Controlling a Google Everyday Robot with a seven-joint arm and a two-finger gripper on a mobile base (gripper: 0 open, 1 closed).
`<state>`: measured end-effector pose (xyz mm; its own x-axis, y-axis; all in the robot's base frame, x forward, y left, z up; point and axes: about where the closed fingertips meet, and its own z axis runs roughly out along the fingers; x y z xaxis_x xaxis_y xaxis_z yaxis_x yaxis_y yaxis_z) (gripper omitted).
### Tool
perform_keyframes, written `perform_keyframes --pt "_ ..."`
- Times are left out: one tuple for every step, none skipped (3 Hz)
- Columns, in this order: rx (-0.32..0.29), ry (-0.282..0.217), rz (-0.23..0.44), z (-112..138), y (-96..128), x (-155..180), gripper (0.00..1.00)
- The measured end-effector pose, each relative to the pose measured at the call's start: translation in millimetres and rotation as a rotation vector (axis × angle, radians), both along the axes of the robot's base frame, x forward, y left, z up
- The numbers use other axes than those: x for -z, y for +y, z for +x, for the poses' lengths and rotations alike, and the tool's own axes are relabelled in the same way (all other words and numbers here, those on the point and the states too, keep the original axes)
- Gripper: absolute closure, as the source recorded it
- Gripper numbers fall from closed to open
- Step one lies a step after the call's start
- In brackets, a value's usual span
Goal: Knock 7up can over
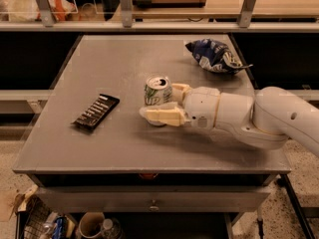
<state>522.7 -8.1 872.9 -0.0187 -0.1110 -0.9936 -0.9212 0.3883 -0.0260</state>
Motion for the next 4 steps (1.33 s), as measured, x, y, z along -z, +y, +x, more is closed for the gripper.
perform_keyframes --pt "-0.004 -0.061 -0.038 4.6 -5.1 -12.7 0.64" --pt "-0.054 -0.145 -0.174 8.7 -4.7 -47.0 0.88" --pt "-0.146 -0.237 -0.386 15.8 -3.5 -70.0 1.00" --pt "-0.217 -0.311 -0.564 22.9 -7.8 -76.2 1.00"
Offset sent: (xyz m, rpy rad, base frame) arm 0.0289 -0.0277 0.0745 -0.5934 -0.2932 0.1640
